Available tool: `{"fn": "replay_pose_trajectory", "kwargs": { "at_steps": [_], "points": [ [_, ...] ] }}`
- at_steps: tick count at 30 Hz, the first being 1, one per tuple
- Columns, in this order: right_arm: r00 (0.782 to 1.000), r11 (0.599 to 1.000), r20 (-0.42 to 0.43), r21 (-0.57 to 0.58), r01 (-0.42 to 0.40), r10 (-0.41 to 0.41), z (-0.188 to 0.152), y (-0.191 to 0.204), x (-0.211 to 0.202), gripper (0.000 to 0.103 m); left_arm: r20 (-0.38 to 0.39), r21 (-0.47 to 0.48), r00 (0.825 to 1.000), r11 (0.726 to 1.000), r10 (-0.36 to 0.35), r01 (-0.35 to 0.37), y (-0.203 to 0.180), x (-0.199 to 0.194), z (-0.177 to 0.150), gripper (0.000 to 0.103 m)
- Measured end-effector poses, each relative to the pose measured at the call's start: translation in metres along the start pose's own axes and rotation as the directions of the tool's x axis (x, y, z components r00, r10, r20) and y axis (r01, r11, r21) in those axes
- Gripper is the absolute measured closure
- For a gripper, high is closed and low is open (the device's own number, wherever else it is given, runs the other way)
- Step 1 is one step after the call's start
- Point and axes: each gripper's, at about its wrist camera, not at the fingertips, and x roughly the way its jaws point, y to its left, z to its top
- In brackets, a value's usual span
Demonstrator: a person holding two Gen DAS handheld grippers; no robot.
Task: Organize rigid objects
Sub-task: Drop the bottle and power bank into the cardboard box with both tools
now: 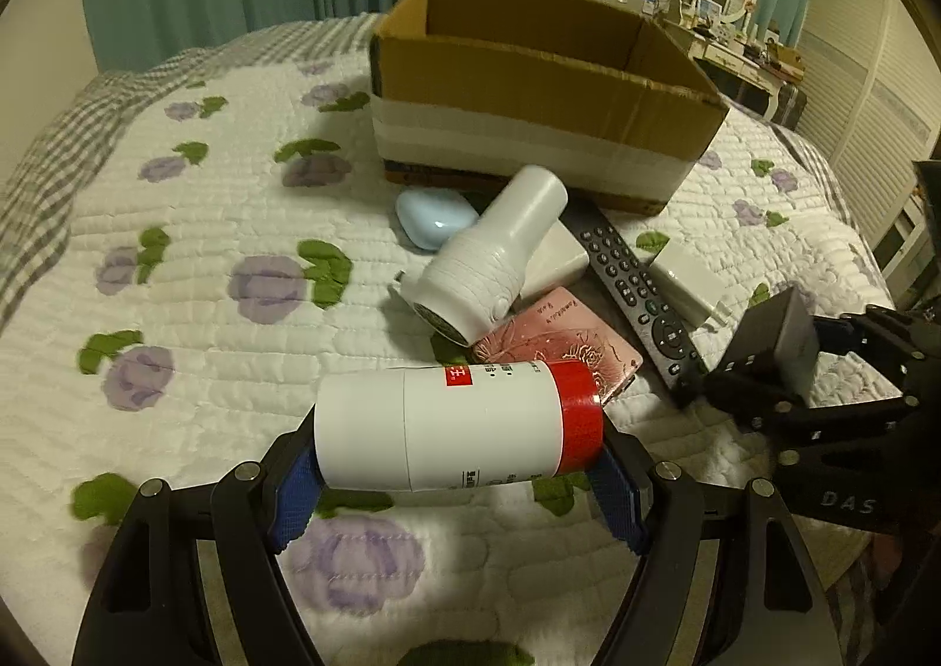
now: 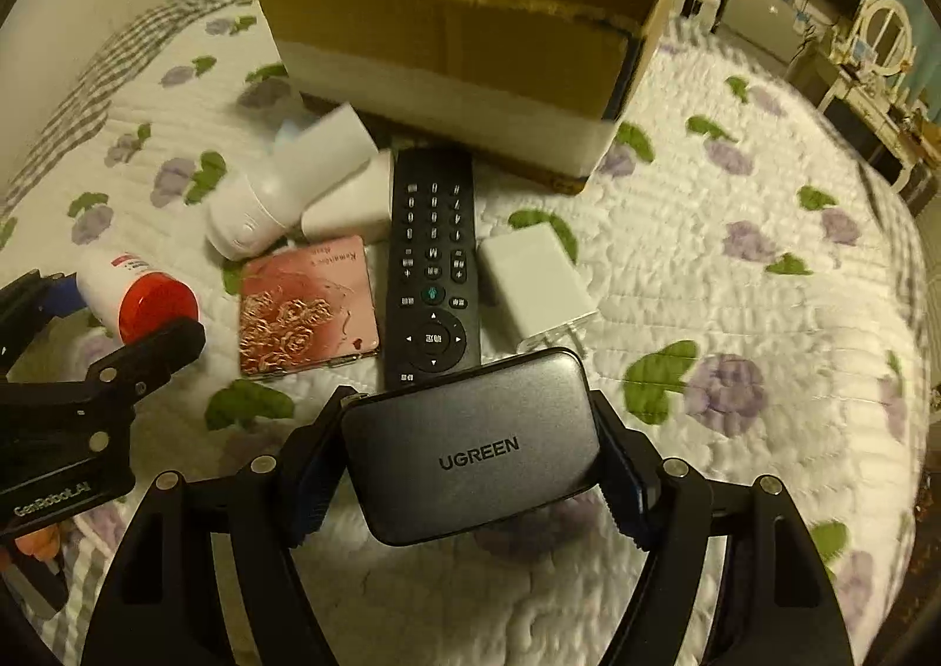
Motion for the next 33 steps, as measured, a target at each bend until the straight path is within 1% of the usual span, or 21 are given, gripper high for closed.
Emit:
{"fn": "replay_pose_trajectory", "kwargs": {
  "at_steps": [5, 9, 14, 17, 21, 25, 29, 33],
  "points": [
    [0.998, 1.000, 0.059, 0.002, 0.016, -0.016, 0.004, 0.004, -0.037, 0.028, 0.059, 0.000, 0.998, 1.000, 0.026, -0.026, 0.002, -0.030, 0.008, 0.025],
    [0.993, 1.000, 0.119, -0.008, 0.026, -0.025, 0.015, 0.010, -0.066, 0.028, 0.105, 0.011, 0.994, 0.999, 0.030, -0.031, 0.002, -0.052, 0.024, 0.025],
    [0.981, 0.998, 0.187, -0.027, 0.048, -0.043, 0.037, 0.013, -0.099, 0.028, 0.154, 0.027, 0.987, 0.999, 0.036, -0.040, 0.002, -0.068, 0.057, 0.025],
    [0.973, 0.999, 0.228, -0.038, 0.039, -0.029, 0.059, 0.010, -0.112, 0.028, 0.186, 0.032, 0.982, 0.998, 0.039, -0.046, 0.003, -0.070, 0.082, 0.025],
    [0.961, 0.997, 0.273, -0.052, 0.049, -0.033, 0.093, 0.006, -0.118, 0.028, 0.223, 0.040, 0.974, 0.998, 0.041, -0.052, 0.003, -0.066, 0.122, 0.024],
    [0.950, 0.999, 0.310, -0.041, 0.028, -0.014, 0.132, -0.008, -0.116, 0.028, 0.255, 0.072, 0.965, 0.994, 0.057, -0.078, 0.000, -0.049, 0.161, 0.024],
    [0.938, 0.999, 0.347, -0.031, 0.032, -0.019, 0.173, -0.025, -0.104, 0.028, 0.249, 0.093, 0.966, 0.992, 0.062, -0.087, -0.003, -0.014, 0.195, 0.024],
    [0.932, 1.000, 0.361, 0.000, 0.026, -0.024, 0.206, -0.045, -0.077, 0.028, 0.226, 0.117, 0.973, 0.990, 0.044, -0.072, -0.007, 0.020, 0.213, 0.024]
  ]
}}
